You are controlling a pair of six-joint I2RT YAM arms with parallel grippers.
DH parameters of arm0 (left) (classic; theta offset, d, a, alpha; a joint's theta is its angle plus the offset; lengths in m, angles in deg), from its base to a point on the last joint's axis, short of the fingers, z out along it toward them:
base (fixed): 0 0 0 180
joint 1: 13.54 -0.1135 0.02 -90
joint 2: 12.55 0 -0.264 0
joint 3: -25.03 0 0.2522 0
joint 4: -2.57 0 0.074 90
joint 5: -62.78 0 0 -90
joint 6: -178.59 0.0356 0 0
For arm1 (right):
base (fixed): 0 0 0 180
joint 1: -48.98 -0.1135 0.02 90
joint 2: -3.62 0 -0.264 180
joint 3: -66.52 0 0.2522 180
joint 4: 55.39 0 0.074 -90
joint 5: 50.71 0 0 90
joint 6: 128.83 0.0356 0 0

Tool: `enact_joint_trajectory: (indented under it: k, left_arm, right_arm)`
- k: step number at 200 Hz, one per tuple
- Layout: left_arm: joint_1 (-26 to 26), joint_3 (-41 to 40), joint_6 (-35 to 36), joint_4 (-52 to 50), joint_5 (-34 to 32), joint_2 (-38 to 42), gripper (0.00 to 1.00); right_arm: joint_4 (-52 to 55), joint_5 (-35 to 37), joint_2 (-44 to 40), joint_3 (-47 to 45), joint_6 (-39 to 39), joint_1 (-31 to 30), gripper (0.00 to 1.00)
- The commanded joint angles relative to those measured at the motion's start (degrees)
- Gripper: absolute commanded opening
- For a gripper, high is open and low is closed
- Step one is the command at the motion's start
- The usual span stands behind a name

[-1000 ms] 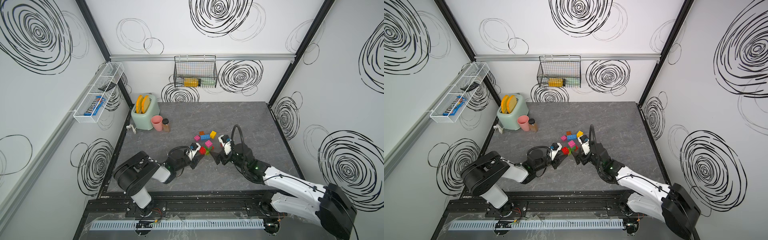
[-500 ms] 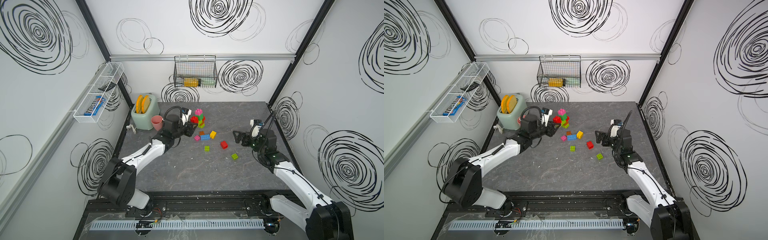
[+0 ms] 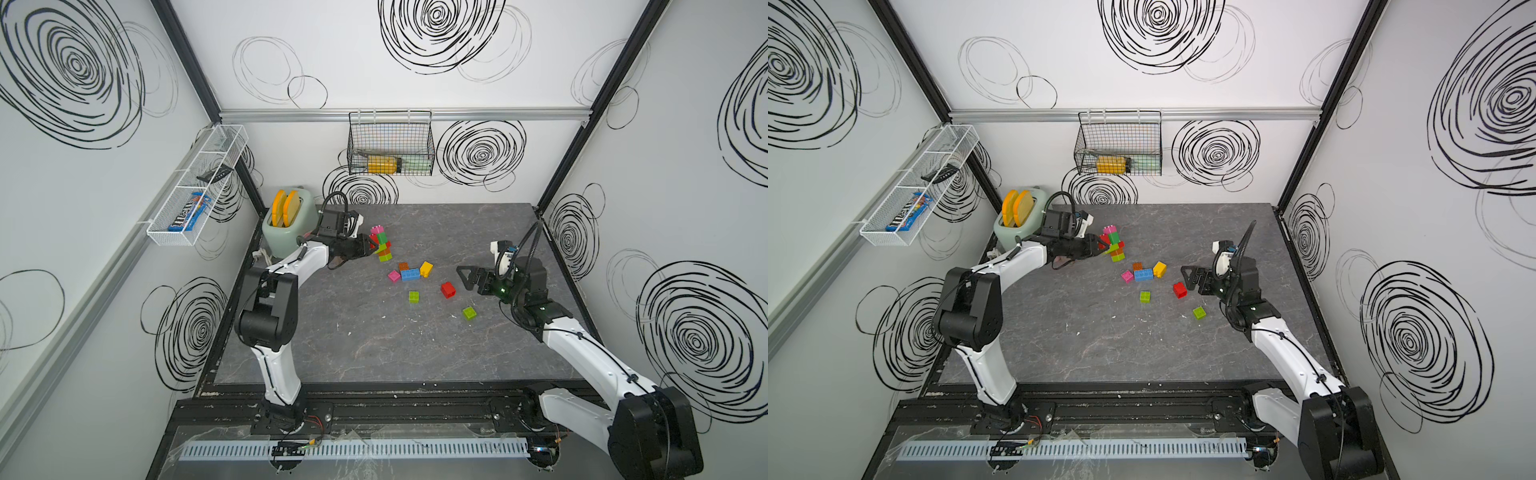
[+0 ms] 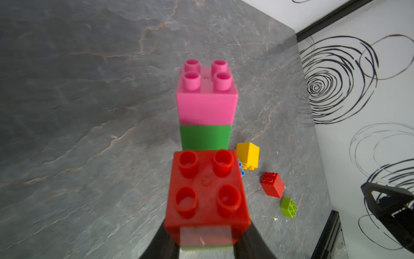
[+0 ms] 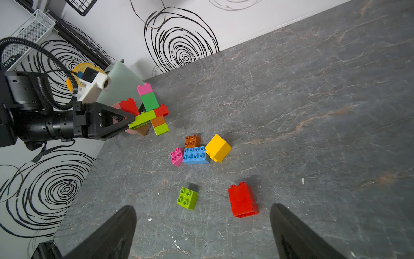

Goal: Assemble the number 4 with lego
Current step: Place the lego brick at the center of the board.

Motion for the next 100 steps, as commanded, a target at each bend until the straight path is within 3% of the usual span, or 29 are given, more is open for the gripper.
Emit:
enact_joint_trajectory:
  k: [1, 16, 59, 100]
  left_arm:
    - [2.76, 6.66, 0.72, -1.22, 1.56, -3.59, 0.0]
    - [3.29, 10.55, 0.65, -1.31, 0.96, -7.13, 0.0]
    - [4.47, 26.27, 0.74, -7.54, 7.19, -19.43, 0.0]
    - [5.29, 33.66, -4.06, -6.71, 13.14, -26.84, 0.0]
  right_arm:
    - [-0.45, -0.4, -0.29, -0.4, 0.26, -0.06, 0.97]
    - [-0.11, -0.6, -0.61, -0.47, 0.0, -0.06, 0.97]
    - [2.05, -0.23, -1.74, -0.81, -1.5, -0.04, 0.97]
    - [2.91, 0.39, -2.89, -1.61, -1.7, 0.03, 0.97]
